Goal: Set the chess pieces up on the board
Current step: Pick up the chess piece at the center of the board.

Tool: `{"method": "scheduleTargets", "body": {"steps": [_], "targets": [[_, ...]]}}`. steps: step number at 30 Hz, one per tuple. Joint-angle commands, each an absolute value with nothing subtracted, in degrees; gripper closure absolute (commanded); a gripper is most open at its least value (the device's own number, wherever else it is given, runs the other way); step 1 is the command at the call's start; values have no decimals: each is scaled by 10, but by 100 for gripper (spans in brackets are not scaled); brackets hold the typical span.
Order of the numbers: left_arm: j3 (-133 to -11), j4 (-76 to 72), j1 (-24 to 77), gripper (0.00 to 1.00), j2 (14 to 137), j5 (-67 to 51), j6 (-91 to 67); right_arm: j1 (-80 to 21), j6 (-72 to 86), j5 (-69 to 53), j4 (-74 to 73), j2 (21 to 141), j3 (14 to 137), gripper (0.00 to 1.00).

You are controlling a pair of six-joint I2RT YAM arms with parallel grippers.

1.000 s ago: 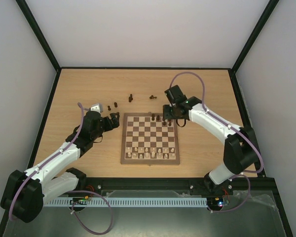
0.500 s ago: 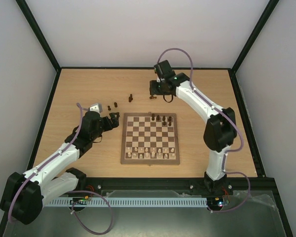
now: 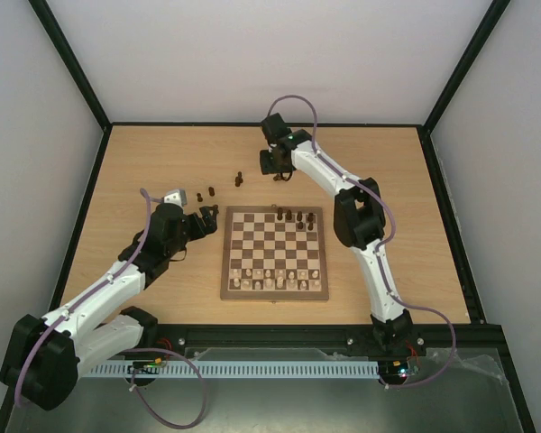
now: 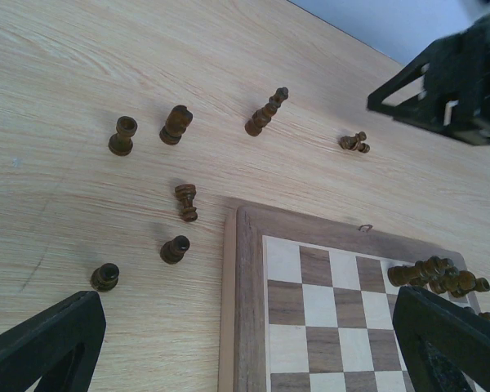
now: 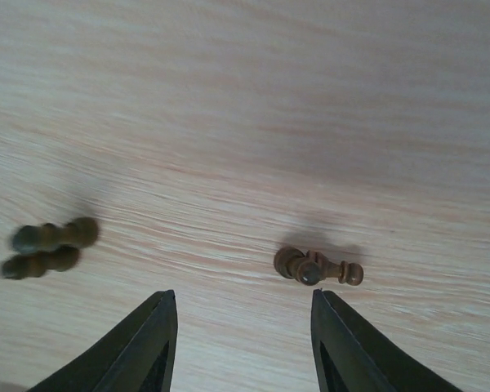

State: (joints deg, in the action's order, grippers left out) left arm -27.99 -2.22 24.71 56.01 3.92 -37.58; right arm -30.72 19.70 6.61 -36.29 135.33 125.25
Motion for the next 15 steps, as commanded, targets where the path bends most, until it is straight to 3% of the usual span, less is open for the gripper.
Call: {"method": "scheduleTargets", "body": {"steps": [1, 15], "targets": [[-275, -22, 243, 0, 553, 43, -376, -300, 194, 74, -398, 1382, 1273, 56], [-275, -25, 243, 1, 560, 44, -375, -278, 198, 44, -384, 1423, 1277, 61]]}}
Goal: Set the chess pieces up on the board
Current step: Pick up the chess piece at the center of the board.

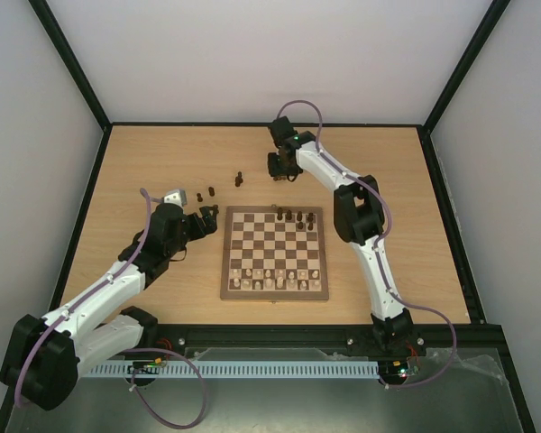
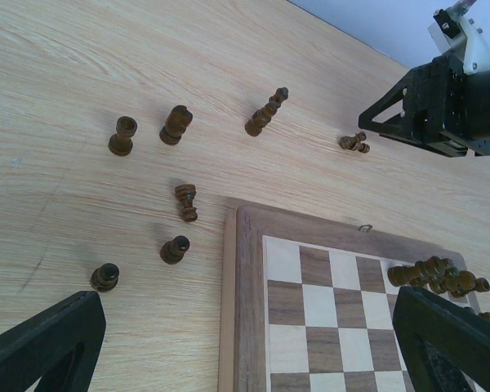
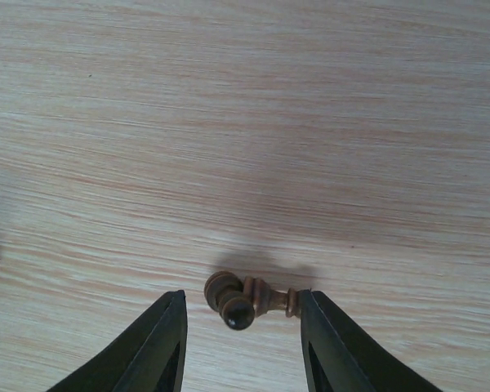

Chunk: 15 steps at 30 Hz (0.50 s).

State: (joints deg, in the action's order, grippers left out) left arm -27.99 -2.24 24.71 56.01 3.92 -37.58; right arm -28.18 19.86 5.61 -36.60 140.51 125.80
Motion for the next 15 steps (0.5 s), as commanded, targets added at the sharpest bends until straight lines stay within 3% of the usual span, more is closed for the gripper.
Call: {"method": "scheduleTargets", "body": {"steps": [1, 7, 15], "targets": [[-275, -25, 243, 0, 560, 44, -375, -277, 198, 42, -383, 1425, 1278, 61], [-275, -26, 243, 1, 563, 44, -375, -275, 194, 23, -382, 1436, 1287, 62], [-275, -26, 242, 1, 566, 44, -375, -275, 191, 11, -383, 1437, 1282, 72]]}}
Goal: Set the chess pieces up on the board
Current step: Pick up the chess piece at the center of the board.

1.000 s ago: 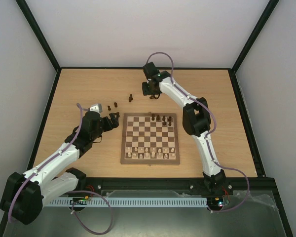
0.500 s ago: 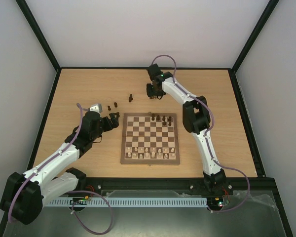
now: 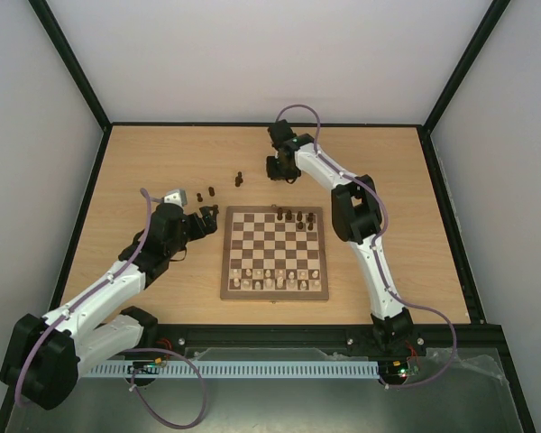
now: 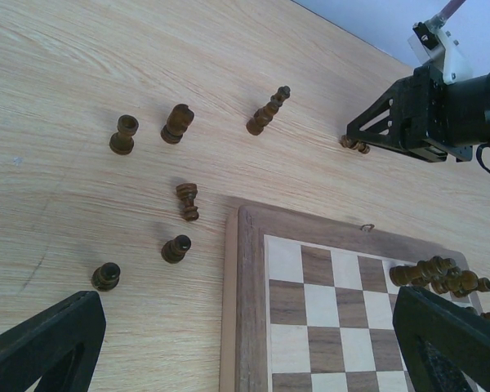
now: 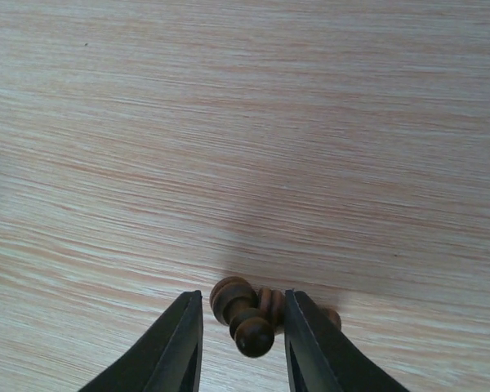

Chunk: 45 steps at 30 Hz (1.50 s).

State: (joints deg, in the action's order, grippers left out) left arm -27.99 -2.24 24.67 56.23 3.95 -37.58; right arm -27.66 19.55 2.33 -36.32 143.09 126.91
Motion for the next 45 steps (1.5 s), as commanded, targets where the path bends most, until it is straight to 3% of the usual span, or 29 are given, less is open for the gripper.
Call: {"method": "scheduleTargets", "body": {"steps": [1, 11, 29, 40, 45], "targets": [[-275, -26, 242, 0, 566, 44, -374, -275, 191, 11, -384, 1437, 1281, 74], [-274, -26, 242, 1, 564, 43, -375, -275, 192, 10, -378, 1415, 1260, 93], [-273, -27, 242, 1, 558, 40, -375, -278, 246, -225, -286, 1308, 1184, 94], [-259, -56, 242, 1, 539, 26, -377, -289, 387, -388, -120, 1214, 1051, 93], [-236, -127, 243, 1, 522, -39, -391, -300, 447, -416, -67, 1174, 1001, 93]]}}
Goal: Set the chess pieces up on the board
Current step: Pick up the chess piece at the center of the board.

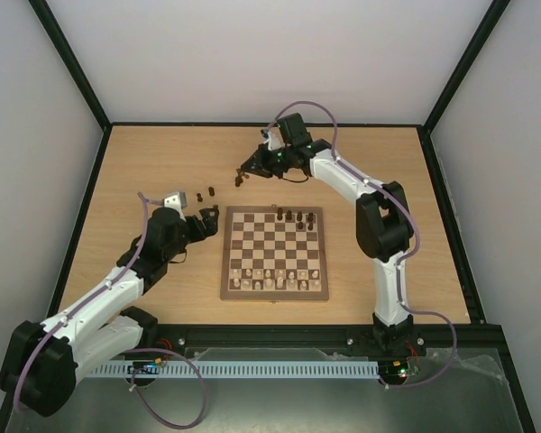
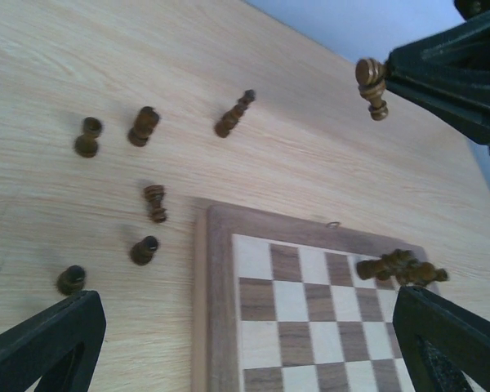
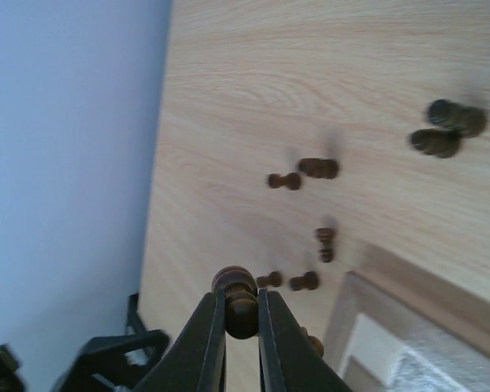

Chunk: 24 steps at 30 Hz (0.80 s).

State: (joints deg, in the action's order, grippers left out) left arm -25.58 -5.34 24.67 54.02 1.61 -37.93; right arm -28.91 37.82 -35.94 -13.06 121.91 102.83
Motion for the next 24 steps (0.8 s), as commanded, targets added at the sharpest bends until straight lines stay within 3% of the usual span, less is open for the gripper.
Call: {"method": "scheduleTargets", "body": {"steps": [1, 10, 24], "targets": [[-231, -145, 243, 1, 518, -57, -394, -303, 456, -419, -59, 1167, 994, 93], [-170, -302, 258, 0, 460, -127, -403, -325, 491, -440, -14, 1106, 916, 93], [-169, -355, 349, 2, 497, 2, -334, -334, 495, -450, 3, 1018, 847, 92]]}}
